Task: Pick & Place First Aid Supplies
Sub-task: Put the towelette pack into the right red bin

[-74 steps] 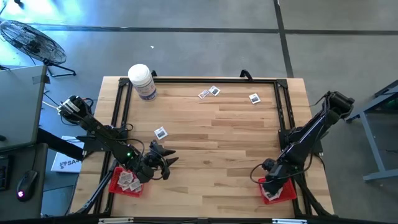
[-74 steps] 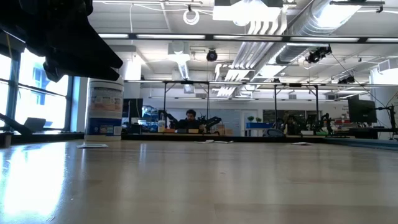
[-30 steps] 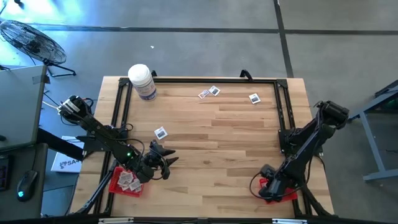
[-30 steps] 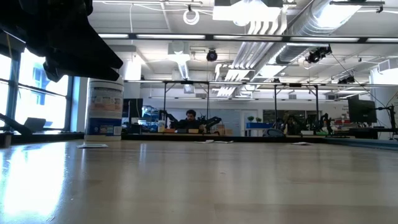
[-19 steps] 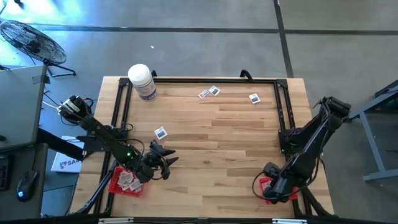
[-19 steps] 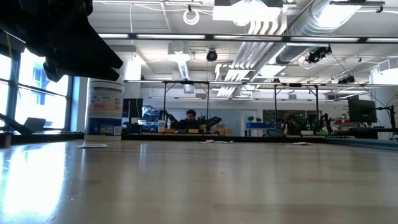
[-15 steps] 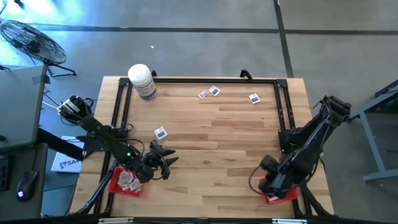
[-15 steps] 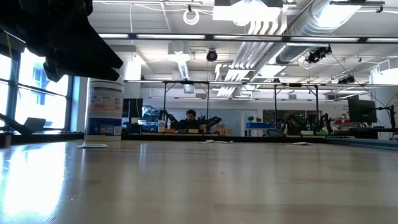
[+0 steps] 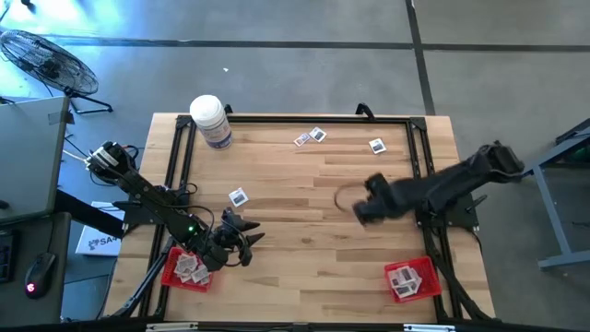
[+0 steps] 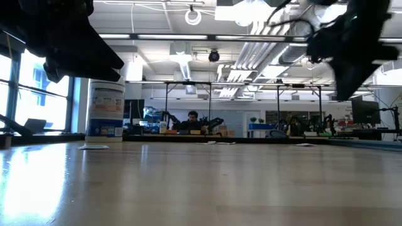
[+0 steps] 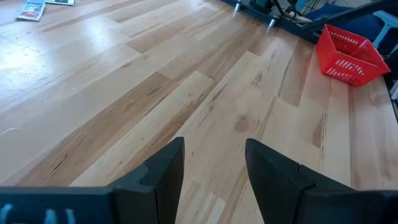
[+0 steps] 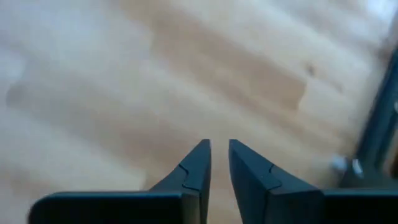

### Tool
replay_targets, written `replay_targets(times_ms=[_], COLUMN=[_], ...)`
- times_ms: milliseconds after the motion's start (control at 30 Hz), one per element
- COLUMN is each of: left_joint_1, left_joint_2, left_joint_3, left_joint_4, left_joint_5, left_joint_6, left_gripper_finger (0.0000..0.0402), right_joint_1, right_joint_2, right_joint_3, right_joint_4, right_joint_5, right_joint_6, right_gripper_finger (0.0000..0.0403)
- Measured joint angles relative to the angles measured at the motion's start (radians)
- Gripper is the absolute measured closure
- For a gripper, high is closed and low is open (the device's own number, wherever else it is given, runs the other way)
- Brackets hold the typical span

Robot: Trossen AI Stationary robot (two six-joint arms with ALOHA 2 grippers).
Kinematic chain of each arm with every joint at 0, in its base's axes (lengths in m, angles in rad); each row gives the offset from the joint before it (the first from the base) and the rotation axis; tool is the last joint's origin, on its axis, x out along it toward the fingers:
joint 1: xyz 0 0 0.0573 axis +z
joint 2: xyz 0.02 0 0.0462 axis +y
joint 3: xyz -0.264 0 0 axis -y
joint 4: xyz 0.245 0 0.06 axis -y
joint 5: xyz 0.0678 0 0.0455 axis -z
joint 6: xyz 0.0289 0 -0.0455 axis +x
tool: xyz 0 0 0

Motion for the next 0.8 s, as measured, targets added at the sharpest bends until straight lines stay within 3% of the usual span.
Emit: replay_targets(times_ms=[367,567,800], left_joint_1=[0.0,0.0,0.0], left_joint_2=[0.0,0.0,0.0], left_joint_3=[0.0,0.0,0.0], left_joint_4=[-0.002,-0.02,-0.056], left_joint_5=[0.018,0.029,0.037], left_joint_6=[0.0,0.0,0.0], left_gripper_finger=[0.0234,0.0234,0.0234], right_joint_1=[-0.549,-0.722,-0.845], right_joint_2=[0.0,0.015,0.105], right_joint_3=[-0.223,-0.311,-0.274], right_joint_4=[0.52,0.839,0.868], right_joint_5=[0.162,0.137,0.107], right_joint_6=[-0.087,-0.198,-0.295], right_gripper_finger=[0.0272,0.025,0.0249])
